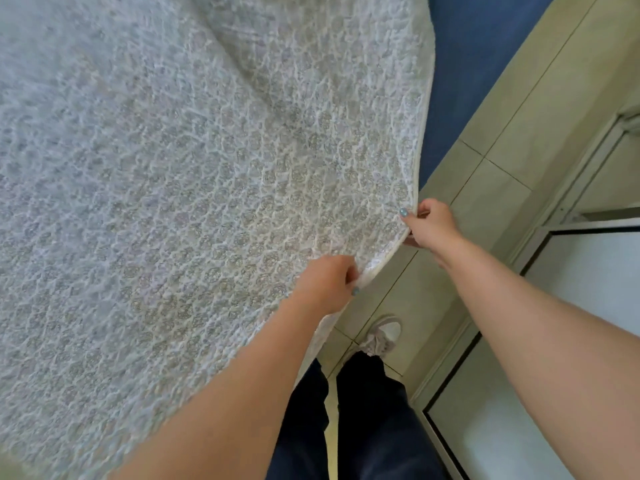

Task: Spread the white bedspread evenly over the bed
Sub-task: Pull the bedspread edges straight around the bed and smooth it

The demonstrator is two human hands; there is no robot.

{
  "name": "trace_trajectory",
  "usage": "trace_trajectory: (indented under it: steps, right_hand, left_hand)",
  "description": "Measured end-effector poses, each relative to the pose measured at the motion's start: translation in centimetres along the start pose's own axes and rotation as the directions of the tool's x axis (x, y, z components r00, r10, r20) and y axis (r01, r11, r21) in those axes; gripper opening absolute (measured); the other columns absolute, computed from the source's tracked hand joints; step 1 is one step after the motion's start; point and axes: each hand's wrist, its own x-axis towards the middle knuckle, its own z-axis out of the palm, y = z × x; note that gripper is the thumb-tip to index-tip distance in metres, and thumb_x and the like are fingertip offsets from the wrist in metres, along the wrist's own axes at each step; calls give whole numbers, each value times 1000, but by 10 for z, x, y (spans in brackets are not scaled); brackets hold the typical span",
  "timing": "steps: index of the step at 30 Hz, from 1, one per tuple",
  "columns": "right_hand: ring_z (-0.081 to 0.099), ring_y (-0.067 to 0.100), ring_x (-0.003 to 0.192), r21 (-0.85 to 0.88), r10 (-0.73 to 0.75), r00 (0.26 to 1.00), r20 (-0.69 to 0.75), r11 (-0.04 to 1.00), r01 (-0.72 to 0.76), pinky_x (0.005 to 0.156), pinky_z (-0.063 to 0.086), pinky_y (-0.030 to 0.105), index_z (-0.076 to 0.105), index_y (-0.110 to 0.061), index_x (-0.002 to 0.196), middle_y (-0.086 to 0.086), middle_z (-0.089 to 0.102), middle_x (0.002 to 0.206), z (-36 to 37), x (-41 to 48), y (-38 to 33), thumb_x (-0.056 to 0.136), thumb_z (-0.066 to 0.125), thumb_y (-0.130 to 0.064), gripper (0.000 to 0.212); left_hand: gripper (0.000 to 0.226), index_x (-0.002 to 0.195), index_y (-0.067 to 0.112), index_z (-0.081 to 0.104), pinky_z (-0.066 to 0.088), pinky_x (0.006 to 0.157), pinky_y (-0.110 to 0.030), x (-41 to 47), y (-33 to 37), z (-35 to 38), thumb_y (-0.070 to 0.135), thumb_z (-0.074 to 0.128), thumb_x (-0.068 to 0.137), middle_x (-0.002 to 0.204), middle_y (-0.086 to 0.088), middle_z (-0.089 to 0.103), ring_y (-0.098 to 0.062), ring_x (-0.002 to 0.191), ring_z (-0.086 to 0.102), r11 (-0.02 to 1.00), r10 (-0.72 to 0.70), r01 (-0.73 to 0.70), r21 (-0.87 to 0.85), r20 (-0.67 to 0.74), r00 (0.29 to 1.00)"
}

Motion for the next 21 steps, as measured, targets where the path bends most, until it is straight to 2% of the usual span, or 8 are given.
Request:
trace_trajectory:
  steps: [2, 7, 9, 11, 13, 15, 18, 21]
  right_hand:
    - [67, 35, 94, 42, 1, 1000, 10, 999, -2, 79, 58, 51, 49, -14, 75, 7, 61, 85, -13, 2, 15, 92, 60, -18, 21]
    - [66, 37, 92, 65, -47, 999, 25, 997, 45, 80, 56, 56, 45, -18, 68, 12, 60, 84, -10, 13, 22, 88, 64, -20, 28]
    - [67, 34, 87, 67, -43, 997, 72, 997, 38, 82, 56, 53, 46, -18, 67, 9, 62, 82, -11, 16, 22, 89, 64, -19, 29]
    - [68, 30, 85, 62, -41, 991, 129, 998, 33, 85, 56, 47, 51, -18, 71, 12, 69, 89, -20, 20, 21, 91, 62, -20, 23]
    - [67, 27, 83, 52, -62, 984, 166, 997, 54, 83, 53, 42, 55, -14, 83, 11, 67, 92, -33, 23, 19, 93, 59, -21, 13]
    - [62, 23, 79, 66, -91, 977, 191, 995, 79, 75, 51, 37, 55, -13, 91, 10, 63, 91, -52, 30, 14, 95, 55, -18, 6]
    - [61, 21, 79, 44, -138, 971, 193, 990, 133, 75, 50, 36, 56, -15, 91, 9, 64, 90, -77, 40, 1, 95, 52, -16, 6]
    - [61, 18, 78, 38, -176, 968, 180, 984, 172, 77, 51, 34, 57, -15, 96, 5, 65, 93, -103, 54, -21, 95, 50, -16, 7]
  left_hand:
    - [11, 84, 17, 55, 46, 68, -31, 3, 12, 5, 7, 59, 84, 84, 0, 60, -19, 76, 54, 997, 1, -3, 81, 22, 1000]
    - [18, 77, 20, 51, 48, 63, -32, 9, 27, 5, 5, 58, 82, 80, -1, 59, -22, 72, 54, 966, -79, 63, 249, 53, 996]
    - [14, 79, 19, 53, 45, 59, -31, 8, 36, 3, 16, 64, 86, 82, -2, 61, -22, 71, 54, 938, -111, 81, 338, 70, 991]
    - [19, 84, 19, 53, 43, 59, -31, 6, 47, 0, 35, 60, 90, 87, -1, 62, -22, 76, 57, 907, -105, 74, 415, 52, 993]
    - [25, 89, 21, 53, 41, 61, -30, 6, 54, -4, 45, 50, 94, 92, 2, 60, -20, 79, 57, 907, -74, 72, 415, -11, 997]
    - [29, 93, 20, 55, 40, 61, -29, 9, 64, -9, 46, 42, 97, 95, 3, 59, -17, 76, 57, 923, -49, 80, 375, -91, 995]
    - [24, 97, 21, 55, 44, 61, -30, 20, 81, -20, 41, 42, 97, 97, 4, 58, -16, 76, 55, 945, -33, 94, 315, -192, 981]
    - [20, 106, 20, 56, 49, 65, -34, 37, 102, -32, 36, 47, 96, 104, 3, 56, -18, 89, 58, 969, 29, 43, 243, -284, 958]
